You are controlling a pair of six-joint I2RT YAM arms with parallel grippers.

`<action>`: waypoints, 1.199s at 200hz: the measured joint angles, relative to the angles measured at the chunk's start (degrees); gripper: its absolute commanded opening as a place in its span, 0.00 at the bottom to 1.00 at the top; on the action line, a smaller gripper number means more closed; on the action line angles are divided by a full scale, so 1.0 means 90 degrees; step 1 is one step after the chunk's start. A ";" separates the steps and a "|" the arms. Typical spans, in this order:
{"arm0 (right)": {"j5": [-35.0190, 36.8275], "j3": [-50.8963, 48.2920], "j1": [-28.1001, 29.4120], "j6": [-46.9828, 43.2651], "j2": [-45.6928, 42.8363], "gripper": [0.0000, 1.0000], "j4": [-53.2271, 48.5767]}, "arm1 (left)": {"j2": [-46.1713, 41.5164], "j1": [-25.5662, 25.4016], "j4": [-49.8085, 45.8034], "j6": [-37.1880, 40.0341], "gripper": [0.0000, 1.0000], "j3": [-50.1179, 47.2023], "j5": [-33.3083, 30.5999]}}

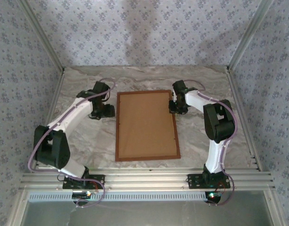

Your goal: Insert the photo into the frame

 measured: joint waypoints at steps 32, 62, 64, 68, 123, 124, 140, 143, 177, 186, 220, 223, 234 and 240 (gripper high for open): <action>0.0000 0.0000 0.0000 0.0000 0.0002 0.18 0.0000 | -0.0597 -0.0024 0.0372 -0.0578 0.66 -0.1452 0.0517; 0.0002 0.0000 0.0000 0.0000 0.0002 0.18 0.0000 | -0.1195 -0.0189 0.0622 -0.1175 0.66 -0.2443 0.0920; 0.0002 0.0000 0.0000 0.0000 0.0002 0.18 0.0000 | -0.1229 -0.0214 0.0631 -0.1214 0.67 -0.2484 0.0935; 0.0002 0.0000 0.0000 0.0000 0.0002 0.18 0.0000 | -0.1273 -0.0245 0.0656 -0.1268 0.66 -0.2543 0.0967; 0.0007 0.0000 0.0002 0.0002 0.0000 0.18 -0.0002 | -0.1321 -0.0724 0.1124 -0.1770 0.67 -0.2948 0.1180; 0.0010 0.0000 0.0002 0.0005 0.0000 0.18 0.0000 | -0.1319 -0.0729 0.1129 -0.1775 0.67 -0.2948 0.1185; 0.0024 0.0000 0.0015 0.0005 0.0000 0.18 0.0000 | -0.1231 -0.0787 0.1251 -0.1804 0.66 -0.2948 0.1185; 0.0032 0.0000 0.0015 0.0005 0.0000 0.18 0.0000 | -0.1209 -0.0789 0.1275 -0.1807 0.67 -0.2948 0.1185; 0.0051 0.0000 0.0032 0.0019 -0.0002 0.18 -0.0002 | -0.0969 -0.0838 0.1372 -0.1826 0.66 -0.2948 0.1180; 0.0049 0.0000 0.0032 0.0024 -0.0005 0.18 -0.0002 | -0.0933 -0.0884 0.1370 -0.1826 0.67 -0.2948 0.1178; 0.0049 0.0000 0.0032 0.0024 -0.0005 0.18 -0.0002 | -0.0894 -0.1018 0.1350 -0.1824 0.66 -0.2948 0.1129; 0.0049 0.0000 0.0032 0.0024 -0.0005 0.18 -0.0002 | -0.0894 -0.1027 0.1348 -0.1824 0.66 -0.2948 0.1127; 0.0049 0.0000 0.0032 0.0024 -0.0005 0.18 -0.0002 | -0.0884 -0.1061 0.1328 -0.1821 0.67 -0.2948 0.1088; 0.0049 0.0000 0.0032 0.0024 -0.0005 0.18 -0.0002 | -0.0869 -0.1086 0.1316 -0.1821 0.66 -0.2943 0.1066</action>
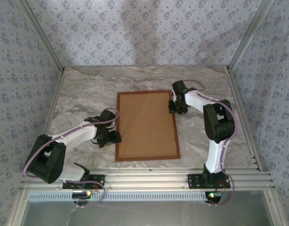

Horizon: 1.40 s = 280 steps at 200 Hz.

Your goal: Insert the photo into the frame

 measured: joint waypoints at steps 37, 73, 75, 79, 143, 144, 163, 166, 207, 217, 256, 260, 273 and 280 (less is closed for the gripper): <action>0.0002 0.0000 0.0015 0.0000 0.0000 0.18 0.0000 | 0.0090 -0.0102 -0.0175 0.0049 0.66 0.0143 -0.0170; 0.0002 0.0000 0.0029 0.0000 0.0000 0.18 0.0000 | 0.0100 -0.0126 -0.0476 0.0117 0.66 0.0299 -0.0345; 0.0002 0.0000 0.0029 0.0000 0.0000 0.18 0.0000 | 0.0100 -0.0126 -0.0488 0.0121 0.67 0.0311 -0.0355; 0.0002 0.0000 0.0029 0.0000 0.0000 0.18 0.0000 | 0.0100 -0.0126 -0.0508 0.0124 0.66 0.0330 -0.0369; 0.0002 0.0000 0.0034 0.0000 0.0000 0.18 0.0000 | 0.0325 -0.0129 -0.0539 0.0248 0.67 0.0406 -0.0379; 0.0002 0.0000 0.0034 0.0000 0.0000 0.18 0.0000 | 0.0325 -0.0129 -0.0542 0.0253 0.67 0.0406 -0.0379; 0.0002 0.0000 0.0034 0.0000 0.0000 0.18 0.0000 | 0.0342 -0.0126 -0.0522 0.0282 0.66 0.0406 -0.0364; 0.0002 0.0000 0.0034 0.0000 0.0000 0.18 0.0000 | 0.0342 -0.0126 -0.0515 0.0284 0.66 0.0406 -0.0364; 0.0005 0.0000 0.0036 0.0002 0.0000 0.18 0.0000 | 0.0481 -0.0172 -0.0464 0.0289 0.66 0.0454 -0.0316; 0.0005 0.0000 0.0036 0.0002 0.0000 0.18 0.0000 | 0.0542 -0.0202 -0.0474 0.0294 0.66 0.0491 -0.0318; 0.0168 0.0000 0.0034 0.0002 0.0000 0.18 0.0032 | 0.1115 -0.0622 -0.0644 0.0352 0.66 0.0874 -0.0576; 0.0182 0.0000 0.0032 0.0002 0.0000 0.18 0.0034 | 0.1173 -0.0668 -0.0665 0.0355 0.66 0.0918 -0.0605; 0.0228 0.0000 0.0027 0.0002 0.0000 0.18 0.0049 | 0.1321 -0.0797 -0.0746 0.0362 0.65 0.1039 -0.0704; 0.0240 0.0000 0.0027 0.0002 0.0000 0.18 0.0051 | 0.1404 -0.0862 -0.0792 0.0381 0.65 0.1105 -0.0748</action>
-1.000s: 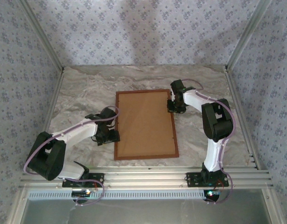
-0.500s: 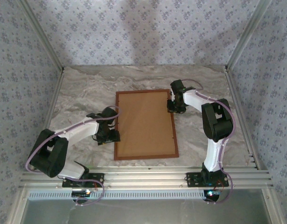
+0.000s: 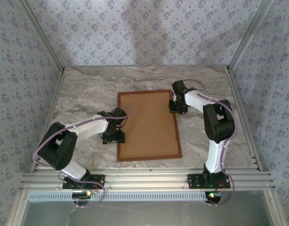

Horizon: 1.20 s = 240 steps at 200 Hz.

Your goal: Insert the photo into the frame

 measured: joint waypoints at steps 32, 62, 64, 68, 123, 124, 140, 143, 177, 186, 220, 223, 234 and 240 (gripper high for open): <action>0.0044 0.0000 0.0000 -0.0002 0.0000 0.18 0.0012 | 0.0435 -0.0304 -0.0163 0.0029 0.65 0.0306 -0.0260; 0.0044 0.0000 0.0002 -0.0002 0.0000 0.18 0.0012 | 0.0610 -0.0452 -0.0406 0.0070 0.65 0.0527 -0.0495; 0.0046 0.0000 0.0002 -0.0002 0.0000 0.18 0.0012 | 0.0614 -0.0457 -0.0415 0.0070 0.65 0.0534 -0.0503; 0.0046 0.0000 0.0002 0.0000 0.0000 0.18 0.0012 | 0.0622 -0.0461 -0.0444 0.0073 0.65 0.0556 -0.0527; 0.0044 0.0000 0.0000 -0.0002 -0.0002 0.18 0.0000 | 0.0508 -0.0459 -0.0775 0.0238 0.65 0.0811 -0.0692; 0.0044 0.0000 0.0000 -0.0002 -0.0005 0.18 0.0000 | 0.0505 -0.0457 -0.0780 0.0240 0.65 0.0814 -0.0690; 0.0039 0.0000 -0.0005 -0.0002 -0.0007 0.18 -0.0017 | 0.0418 -0.0403 -0.0765 0.0287 0.66 0.0821 -0.0600; 0.0024 0.0000 -0.0005 -0.0002 -0.0007 0.18 -0.0024 | 0.0391 -0.0376 -0.0716 0.0291 0.66 0.0821 -0.0554; -0.0119 0.0000 0.0039 0.0000 -0.0024 0.18 -0.0129 | -0.0090 -0.0126 -0.0335 0.0311 0.67 0.0916 -0.0231; -0.0126 0.0000 0.0051 0.0000 -0.0029 0.18 -0.0136 | -0.0245 -0.0044 -0.0274 0.0311 0.67 0.0933 -0.0187; -0.0126 0.0049 0.0049 0.0007 -0.0039 0.26 -0.0262 | -0.0665 0.0291 -0.0034 0.0287 0.67 0.0886 -0.0058; -0.0126 0.0049 0.0049 -0.0012 -0.0041 0.28 -0.0270 | -0.0692 0.0328 -0.0007 0.0287 0.67 0.0865 -0.0046; -0.0141 0.0056 0.0049 0.0039 -0.0068 0.37 -0.0287 | -0.0784 0.0452 0.0090 0.0284 0.67 0.0750 0.0017; -0.0160 0.0056 0.0046 0.0041 -0.0112 0.41 -0.0287 | -0.0833 0.0529 0.0168 0.0284 0.68 0.0658 0.0070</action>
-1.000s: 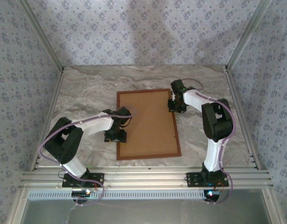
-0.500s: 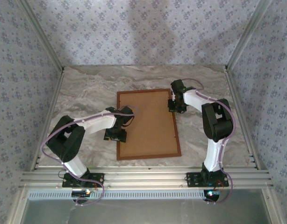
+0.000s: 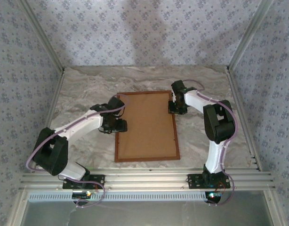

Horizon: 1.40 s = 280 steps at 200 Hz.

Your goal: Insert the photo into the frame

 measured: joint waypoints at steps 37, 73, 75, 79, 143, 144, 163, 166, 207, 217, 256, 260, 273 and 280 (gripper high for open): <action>-0.0114 -0.0206 -0.0002 -0.0085 -0.0719 0.63 0.0233 | -0.0253 0.0663 0.0719 -0.0005 0.68 -0.0750 0.0546; -0.0177 -0.0918 0.0005 -0.0092 -0.1705 0.71 0.0432 | -0.0325 0.1105 0.1574 0.0000 0.69 -0.1217 0.1078; -0.0177 -0.0971 0.0005 -0.0092 -0.1751 0.71 0.0437 | -0.0325 0.1115 0.1627 0.0000 0.69 -0.1234 0.1103; -0.0182 -0.1086 0.0007 -0.0090 -0.1836 0.72 0.0437 | -0.0325 0.1132 0.1700 0.0000 0.68 -0.1251 0.1151; -0.0177 -0.2718 0.0464 0.0228 -0.2713 0.75 0.0277 | 0.0121 0.1137 0.2861 -0.0066 0.66 -0.1280 0.1372; -0.0180 -0.2749 0.0478 0.0236 -0.2732 0.75 0.0277 | 0.0131 0.1137 0.2861 -0.0066 0.66 -0.1280 0.1370; -0.0211 -0.3077 0.0644 0.0420 -0.2900 0.74 0.0282 | 0.0396 0.1137 0.2939 -0.0097 0.66 -0.1285 0.1372; -0.0228 -0.3121 0.0658 0.0447 -0.2919 0.74 0.0284 | 0.0425 0.1137 0.2953 -0.0100 0.66 -0.1285 0.1372; -0.0461 -0.3395 0.0816 0.0743 -0.2897 0.70 0.0413 | 0.0653 0.1129 0.2982 -0.0121 0.65 -0.1202 0.1362; -0.0527 -0.3395 0.0852 0.0775 -0.2829 0.68 0.0508 | 0.0746 0.1124 0.2863 -0.0121 0.65 -0.1081 0.1345; -0.0731 -0.3395 0.0988 0.0993 -0.2725 0.60 0.0682 | 0.1294 0.1015 0.2171 -0.0117 0.65 -0.0282 0.1268; -0.0726 -0.3395 0.0991 0.1037 -0.2725 0.60 0.0682 | 0.1362 0.1013 0.2091 -0.0114 0.65 -0.0180 0.1248; -0.0699 -0.3395 0.1020 0.1110 -0.2725 0.60 0.0678 | 0.1668 0.1008 0.1790 -0.0092 0.65 0.0248 0.1192; -0.0678 -0.3395 0.1056 0.1158 -0.2725 0.59 0.0678 | 0.1848 0.1008 0.1722 -0.0051 0.65 0.0495 0.1144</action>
